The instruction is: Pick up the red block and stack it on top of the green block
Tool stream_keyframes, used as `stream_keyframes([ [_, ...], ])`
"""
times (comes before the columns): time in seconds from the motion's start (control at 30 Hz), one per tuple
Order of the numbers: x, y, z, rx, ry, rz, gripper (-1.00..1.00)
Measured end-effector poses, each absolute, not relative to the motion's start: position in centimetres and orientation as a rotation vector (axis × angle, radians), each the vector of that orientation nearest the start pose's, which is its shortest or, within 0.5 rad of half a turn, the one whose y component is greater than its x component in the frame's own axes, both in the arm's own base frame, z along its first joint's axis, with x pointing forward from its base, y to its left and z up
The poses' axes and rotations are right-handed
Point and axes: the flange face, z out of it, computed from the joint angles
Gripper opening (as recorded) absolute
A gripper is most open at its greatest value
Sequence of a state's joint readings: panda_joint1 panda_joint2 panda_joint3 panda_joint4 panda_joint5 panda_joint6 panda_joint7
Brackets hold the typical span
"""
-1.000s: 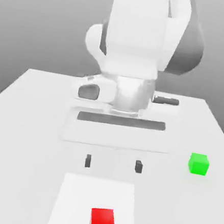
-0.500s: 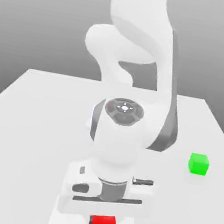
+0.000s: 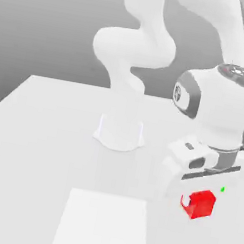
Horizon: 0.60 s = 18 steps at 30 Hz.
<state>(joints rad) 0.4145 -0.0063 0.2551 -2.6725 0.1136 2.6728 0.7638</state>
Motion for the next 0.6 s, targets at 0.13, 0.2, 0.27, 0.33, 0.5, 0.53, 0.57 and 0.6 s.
stream_keyframes([
  [0.13,25.3,29.5,24.6,-3.110,0.104,0.038,-1.00],
  [0.2,21.1,30.7,24.7,-3.123,-0.012,0.025,-1.00],
  [0.27,17.5,31.5,24.5,-3.134,-0.118,0.008,-1.00],
  [0.33,16.5,31.7,23.2,-3.138,-0.149,-0.004,-1.00],
  [0.5,16.2,31.7,19.0,-3.139,-0.157,-0.007,-1.00],
  [0.53,16.2,31.6,18.4,-3.138,-0.156,-0.004,1.00],
  [0.57,16.2,31.6,18.4,-3.138,-0.156,-0.004,1.00],
  [0.6,16.2,31.6,18.4,-3.138,-0.156,-0.004,1.00],
])
